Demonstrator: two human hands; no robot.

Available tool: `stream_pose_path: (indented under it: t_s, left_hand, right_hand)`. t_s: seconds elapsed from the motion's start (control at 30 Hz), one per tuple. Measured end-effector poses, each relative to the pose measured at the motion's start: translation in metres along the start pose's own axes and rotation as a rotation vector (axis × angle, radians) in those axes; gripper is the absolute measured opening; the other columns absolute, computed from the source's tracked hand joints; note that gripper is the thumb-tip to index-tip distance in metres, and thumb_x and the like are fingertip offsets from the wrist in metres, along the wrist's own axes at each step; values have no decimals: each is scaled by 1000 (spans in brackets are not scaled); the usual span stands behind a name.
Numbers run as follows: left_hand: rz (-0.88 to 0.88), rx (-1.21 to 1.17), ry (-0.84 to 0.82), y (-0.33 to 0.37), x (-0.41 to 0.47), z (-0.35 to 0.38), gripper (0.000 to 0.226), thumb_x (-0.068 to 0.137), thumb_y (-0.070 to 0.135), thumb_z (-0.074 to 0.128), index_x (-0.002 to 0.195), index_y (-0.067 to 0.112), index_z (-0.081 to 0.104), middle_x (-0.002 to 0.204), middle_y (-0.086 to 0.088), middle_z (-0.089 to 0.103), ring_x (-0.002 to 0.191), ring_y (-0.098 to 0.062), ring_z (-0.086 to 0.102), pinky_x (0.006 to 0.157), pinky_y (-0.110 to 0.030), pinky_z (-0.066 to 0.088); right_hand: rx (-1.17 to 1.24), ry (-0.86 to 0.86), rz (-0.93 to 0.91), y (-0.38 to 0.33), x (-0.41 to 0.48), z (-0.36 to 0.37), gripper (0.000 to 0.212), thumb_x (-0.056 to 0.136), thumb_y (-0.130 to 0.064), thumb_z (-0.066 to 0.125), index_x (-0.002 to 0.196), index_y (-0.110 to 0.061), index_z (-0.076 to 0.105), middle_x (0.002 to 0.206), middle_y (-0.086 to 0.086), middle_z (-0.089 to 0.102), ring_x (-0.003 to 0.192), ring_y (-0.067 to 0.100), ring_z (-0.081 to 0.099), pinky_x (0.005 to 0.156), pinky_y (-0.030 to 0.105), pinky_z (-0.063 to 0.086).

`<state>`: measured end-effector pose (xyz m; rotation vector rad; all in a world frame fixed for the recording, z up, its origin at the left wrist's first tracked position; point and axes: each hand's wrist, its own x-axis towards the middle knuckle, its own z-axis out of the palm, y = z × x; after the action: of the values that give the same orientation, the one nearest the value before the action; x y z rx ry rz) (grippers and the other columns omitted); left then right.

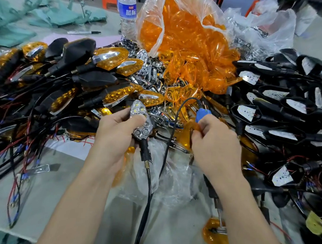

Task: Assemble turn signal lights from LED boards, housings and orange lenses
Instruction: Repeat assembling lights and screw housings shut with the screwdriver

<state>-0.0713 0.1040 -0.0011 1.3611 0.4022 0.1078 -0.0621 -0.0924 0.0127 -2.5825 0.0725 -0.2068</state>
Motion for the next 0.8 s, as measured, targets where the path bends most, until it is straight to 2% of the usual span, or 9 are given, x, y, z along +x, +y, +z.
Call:
stream_pose_path:
  t_s: [0.13,0.3,0.37,0.43,0.5,0.53,0.6,0.67,0.8]
  left_hand:
    - [9,2,-117,-1,-6,17,14,96,5,68,96,13,80,88,-5,79,74,-16,72,66,-36,63]
    - [103,41,-127,-3,-11,26,15,89,12,70,93,18,82,93,-17,78,85,-25,72,83,-49,61]
    - [117,57,-97,-1,-12,25,13,86,19,70,92,14,80,99,-31,72,84,-34,69,86,-62,59]
    - [118,66,-95,0,-13,24,15,83,21,70,92,14,80,105,-35,69,94,-50,68,91,-71,54]
    - [123,47,-119,0,-15,25,12,89,14,71,93,17,81,103,-29,73,96,-50,70,87,-65,60]
    - [121,40,-131,-1,-15,26,15,93,10,69,94,19,82,100,-24,76,92,-44,72,82,-59,63]
    - [118,44,-150,-2,-15,28,23,96,6,68,94,24,83,97,-13,79,88,-29,75,77,-48,65]
    - [125,71,-164,-2,-16,30,25,97,6,67,96,26,83,95,-8,80,86,-21,75,77,-43,64]
    - [148,87,-197,-4,-20,35,25,97,10,63,105,24,82,98,-6,81,94,-25,77,81,-41,65]
  right_hand:
    - [220,153,-12,-19,-7,-3,15,86,-27,66,79,-22,53,61,-4,58,62,18,55,60,35,40]
    - [604,-36,45,-38,-16,3,29,78,-29,74,73,-16,49,55,-8,51,50,7,41,49,20,35]
    - [745,-208,48,-37,-20,1,28,77,-30,78,77,-19,52,60,-7,59,57,10,51,61,38,53]
    - [818,-280,31,-33,-22,0,24,76,-20,79,81,-20,55,66,-5,66,63,15,58,72,55,59]
    - [884,-226,37,-29,-22,-1,24,78,-9,79,87,-18,58,72,-2,72,67,20,63,73,58,60]
    - [931,-173,57,-27,-21,-2,24,80,-6,80,90,-17,60,77,0,75,68,18,66,70,52,61]
    - [1021,-80,105,-24,-21,-3,24,84,-8,80,96,-22,64,85,3,78,72,15,70,70,39,60]
    - [1026,-60,108,-22,-23,-4,23,83,-16,79,98,-28,66,92,4,78,79,18,72,78,41,61]
    - [947,-67,38,-29,-34,3,24,89,-9,74,102,-27,66,94,-4,80,87,13,75,84,37,61]
